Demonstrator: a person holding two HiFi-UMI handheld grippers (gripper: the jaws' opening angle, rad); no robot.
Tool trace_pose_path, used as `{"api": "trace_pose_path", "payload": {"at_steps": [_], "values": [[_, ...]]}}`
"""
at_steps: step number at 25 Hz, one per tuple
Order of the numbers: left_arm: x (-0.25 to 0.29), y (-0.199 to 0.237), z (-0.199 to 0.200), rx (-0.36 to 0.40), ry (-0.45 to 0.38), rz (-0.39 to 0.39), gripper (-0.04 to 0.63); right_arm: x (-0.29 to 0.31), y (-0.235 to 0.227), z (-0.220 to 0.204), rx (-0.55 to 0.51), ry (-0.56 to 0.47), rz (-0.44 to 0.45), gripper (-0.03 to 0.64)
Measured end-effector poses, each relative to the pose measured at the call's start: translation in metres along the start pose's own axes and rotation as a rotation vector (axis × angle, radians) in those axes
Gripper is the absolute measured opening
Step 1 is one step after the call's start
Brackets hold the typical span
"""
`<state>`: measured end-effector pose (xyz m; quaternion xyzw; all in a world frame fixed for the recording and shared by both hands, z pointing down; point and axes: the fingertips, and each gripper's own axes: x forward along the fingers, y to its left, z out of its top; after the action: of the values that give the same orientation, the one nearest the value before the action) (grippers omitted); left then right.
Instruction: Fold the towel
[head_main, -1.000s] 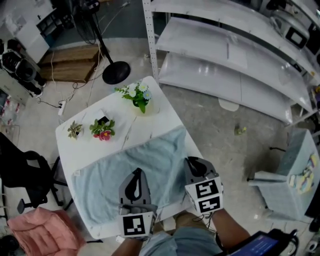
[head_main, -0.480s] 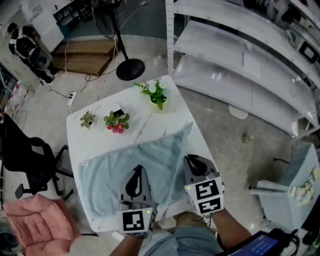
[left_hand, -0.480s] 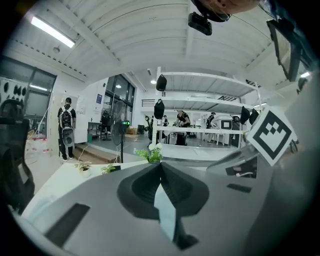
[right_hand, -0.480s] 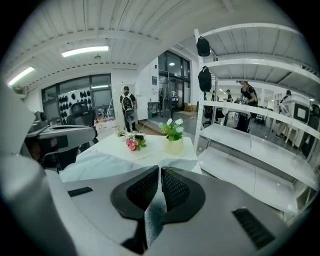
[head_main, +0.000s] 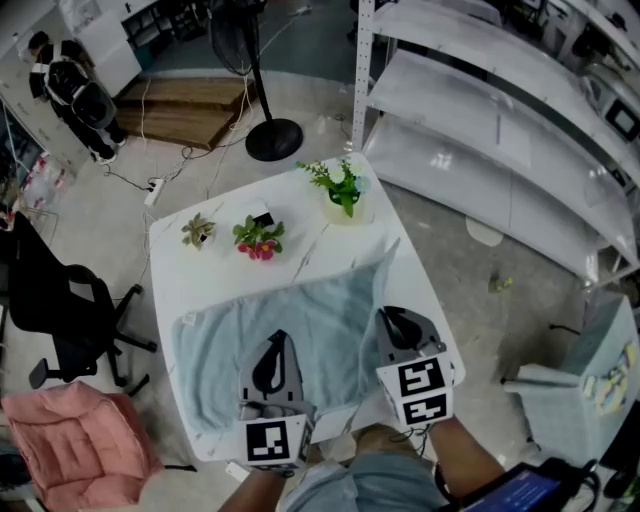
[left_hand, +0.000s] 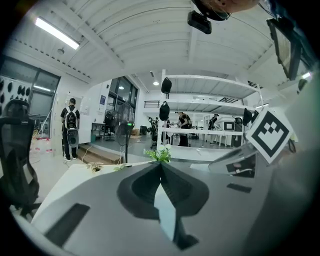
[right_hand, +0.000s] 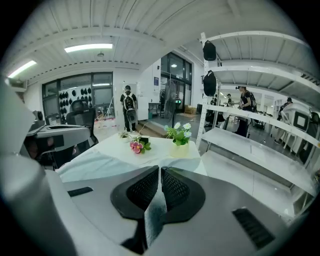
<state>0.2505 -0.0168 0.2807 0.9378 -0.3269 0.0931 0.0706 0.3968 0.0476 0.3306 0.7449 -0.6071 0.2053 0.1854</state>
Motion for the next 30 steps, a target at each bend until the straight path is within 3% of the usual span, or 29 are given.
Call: {"api": "trace_pose_path", "payload": {"at_steps": [18, 30], "values": [[-0.022, 0.041, -0.003, -0.025, 0.015, 0.036, 0.005, 0.003, 0.046, 0.018, -0.042, -0.012, 0.011, 0.032], [-0.05, 0.074, 0.005, -0.042, -0.034, 0.069, 0.005, -0.004, 0.088, 0.029, -0.069, -0.039, 0.026, 0.032]]}}
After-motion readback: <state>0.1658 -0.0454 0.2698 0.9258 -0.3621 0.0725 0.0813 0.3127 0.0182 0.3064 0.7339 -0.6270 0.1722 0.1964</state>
